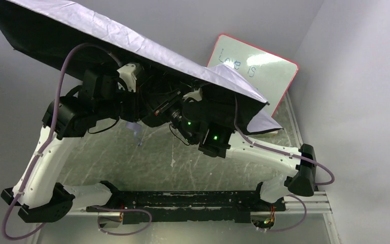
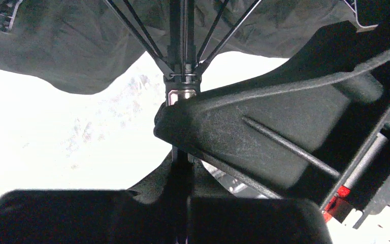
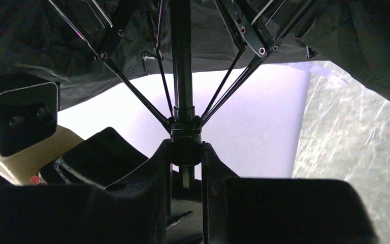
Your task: Put away the umbrella
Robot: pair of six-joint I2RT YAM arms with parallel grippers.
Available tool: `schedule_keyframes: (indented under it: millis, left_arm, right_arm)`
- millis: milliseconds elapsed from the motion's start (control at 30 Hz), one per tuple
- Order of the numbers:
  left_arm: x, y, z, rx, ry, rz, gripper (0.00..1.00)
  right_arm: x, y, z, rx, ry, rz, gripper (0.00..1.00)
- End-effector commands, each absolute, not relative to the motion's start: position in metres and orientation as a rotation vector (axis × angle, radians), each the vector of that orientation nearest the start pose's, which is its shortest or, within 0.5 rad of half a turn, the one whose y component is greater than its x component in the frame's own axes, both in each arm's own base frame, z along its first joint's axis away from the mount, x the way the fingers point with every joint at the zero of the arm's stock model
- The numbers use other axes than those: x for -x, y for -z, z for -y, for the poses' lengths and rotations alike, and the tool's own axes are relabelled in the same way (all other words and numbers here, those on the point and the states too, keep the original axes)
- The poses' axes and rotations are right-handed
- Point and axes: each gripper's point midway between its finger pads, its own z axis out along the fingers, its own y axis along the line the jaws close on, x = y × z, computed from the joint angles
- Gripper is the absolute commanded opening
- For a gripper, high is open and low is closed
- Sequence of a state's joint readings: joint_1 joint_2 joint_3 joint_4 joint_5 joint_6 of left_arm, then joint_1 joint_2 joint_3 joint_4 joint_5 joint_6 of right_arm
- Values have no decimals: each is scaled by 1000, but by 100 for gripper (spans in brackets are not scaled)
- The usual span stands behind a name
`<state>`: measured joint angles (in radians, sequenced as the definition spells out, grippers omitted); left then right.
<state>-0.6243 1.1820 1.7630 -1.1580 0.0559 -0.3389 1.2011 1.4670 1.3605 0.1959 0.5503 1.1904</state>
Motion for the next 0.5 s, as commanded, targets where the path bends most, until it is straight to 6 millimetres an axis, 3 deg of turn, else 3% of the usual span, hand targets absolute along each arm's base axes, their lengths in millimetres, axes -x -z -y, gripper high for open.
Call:
schedule_keyframes:
  millis: [0, 100, 200, 467]
  left_arm:
    - [-208, -375, 160, -245, 516, -2278, 5]
    - [-205, -361, 157, -243, 483, -2331, 5]
    - [-211, -333, 158, -250, 442, -2368, 5]
    - [-238, -250, 180, -272, 461, -2365, 5]
  right_arm:
    - [-187, -424, -435, -509, -1633, -1751, 0]
    - [-189, -412, -433, -546, -1607, -1772, 0]
    - [-199, -384, -430, -564, -1504, -1800, 0]
    - [-222, -285, -423, -525, -1337, -1905, 0]
